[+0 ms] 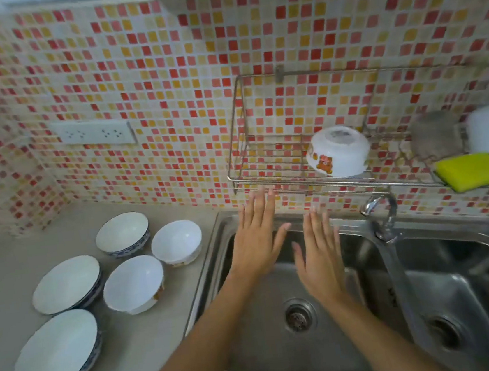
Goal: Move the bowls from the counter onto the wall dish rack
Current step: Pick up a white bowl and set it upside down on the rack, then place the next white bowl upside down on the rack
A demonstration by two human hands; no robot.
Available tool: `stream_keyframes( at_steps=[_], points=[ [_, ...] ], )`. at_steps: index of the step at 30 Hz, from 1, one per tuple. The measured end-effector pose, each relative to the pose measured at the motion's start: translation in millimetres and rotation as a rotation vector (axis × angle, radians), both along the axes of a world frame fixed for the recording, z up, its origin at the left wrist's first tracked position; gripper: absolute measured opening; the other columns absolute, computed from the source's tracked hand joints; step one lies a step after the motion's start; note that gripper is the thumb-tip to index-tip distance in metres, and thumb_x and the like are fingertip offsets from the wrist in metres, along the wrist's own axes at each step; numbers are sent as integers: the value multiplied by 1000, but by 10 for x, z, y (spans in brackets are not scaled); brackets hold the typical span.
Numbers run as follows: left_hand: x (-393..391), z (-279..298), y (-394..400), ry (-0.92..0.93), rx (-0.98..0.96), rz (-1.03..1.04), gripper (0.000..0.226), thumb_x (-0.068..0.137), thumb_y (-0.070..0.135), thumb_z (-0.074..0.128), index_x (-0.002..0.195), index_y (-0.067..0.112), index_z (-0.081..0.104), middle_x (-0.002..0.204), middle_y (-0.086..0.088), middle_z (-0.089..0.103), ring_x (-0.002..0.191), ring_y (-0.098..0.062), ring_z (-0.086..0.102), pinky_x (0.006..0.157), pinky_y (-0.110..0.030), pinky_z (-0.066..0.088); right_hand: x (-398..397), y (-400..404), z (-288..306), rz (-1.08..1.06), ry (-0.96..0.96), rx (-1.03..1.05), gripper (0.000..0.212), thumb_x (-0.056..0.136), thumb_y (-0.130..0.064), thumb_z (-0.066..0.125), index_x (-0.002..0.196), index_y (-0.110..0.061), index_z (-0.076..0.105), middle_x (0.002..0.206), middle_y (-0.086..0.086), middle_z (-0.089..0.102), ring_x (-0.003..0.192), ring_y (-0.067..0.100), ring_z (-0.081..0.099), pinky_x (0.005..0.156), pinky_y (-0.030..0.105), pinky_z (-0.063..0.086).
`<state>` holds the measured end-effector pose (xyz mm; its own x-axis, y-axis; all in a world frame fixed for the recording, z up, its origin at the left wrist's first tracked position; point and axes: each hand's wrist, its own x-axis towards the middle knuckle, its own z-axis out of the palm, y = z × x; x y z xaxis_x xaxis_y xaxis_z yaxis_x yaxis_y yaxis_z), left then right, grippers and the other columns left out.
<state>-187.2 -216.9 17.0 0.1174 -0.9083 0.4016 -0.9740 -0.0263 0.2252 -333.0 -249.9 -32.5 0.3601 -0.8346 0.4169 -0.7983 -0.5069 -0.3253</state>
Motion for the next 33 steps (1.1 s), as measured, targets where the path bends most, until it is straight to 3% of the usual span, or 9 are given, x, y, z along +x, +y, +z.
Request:
stream_keyframes(
  at_steps=[3,5,10,14,19,24,28,31,33],
  points=[
    [582,-148,291,165,57,206,68,98,55,21,152,23,-6,157,2,-20,143,-15,-25,116,-34,-18,583,259,-190,137,29,137,68,98,-47,34,154,-15,13,161,1,12,150,28,14,122,47,12],
    [1022,-277,535,271,132,359,68,97,53,25,152,23,-1,157,2,-19,144,-20,-21,117,-39,-11,961,447,-242,233,4,242,64,97,-43,43,153,-16,25,155,4,35,141,28,36,117,44,28],
    [2092,-719,1154,318,239,607,61,95,26,48,148,9,22,158,-19,14,146,-35,10,120,-44,9,1821,791,-385,345,7,549,61,95,-39,55,148,-22,31,141,6,51,127,23,50,100,39,47],
    [2510,-1015,1402,296,368,648,62,91,11,45,147,3,21,156,-23,15,146,-36,8,120,-41,7,2455,1041,-487,305,33,679,61,92,-44,56,144,-23,31,136,5,57,122,27,57,95,43,51],
    [2654,-1211,1469,411,414,626,75,88,12,56,149,4,13,157,-21,11,146,-35,10,118,-41,18,2959,1156,-652,127,148,829,64,93,-58,45,142,-17,33,131,10,60,114,32,61,91,43,51],
    [2694,-1221,1486,493,386,606,79,86,-1,51,151,9,6,158,-15,9,142,-35,18,109,-39,30,3117,1108,-783,29,21,996,54,97,-33,44,146,-13,28,134,17,56,114,37,59,96,44,50],
    [2717,-1208,1491,599,274,656,69,85,-8,46,148,7,22,148,-17,31,132,-33,34,104,-37,34,3067,1108,-833,4,-54,1029,47,93,-20,41,139,-13,33,123,18,61,102,37,63,87,46,55],
    [2730,-1189,1475,651,142,702,40,86,-6,44,125,1,50,123,-21,51,114,-36,48,90,-37,40,2908,1158,-845,13,-119,1053,42,92,-20,39,133,-15,36,115,16,62,94,35,64,72,42,58],
    [2692,-1159,1467,747,94,710,26,89,1,46,113,0,57,113,-20,56,104,-34,53,84,-35,41,2745,1187,-836,28,-183,1070,42,89,-20,40,131,-17,37,111,12,62,87,30,65,69,44,60]
  ],
)
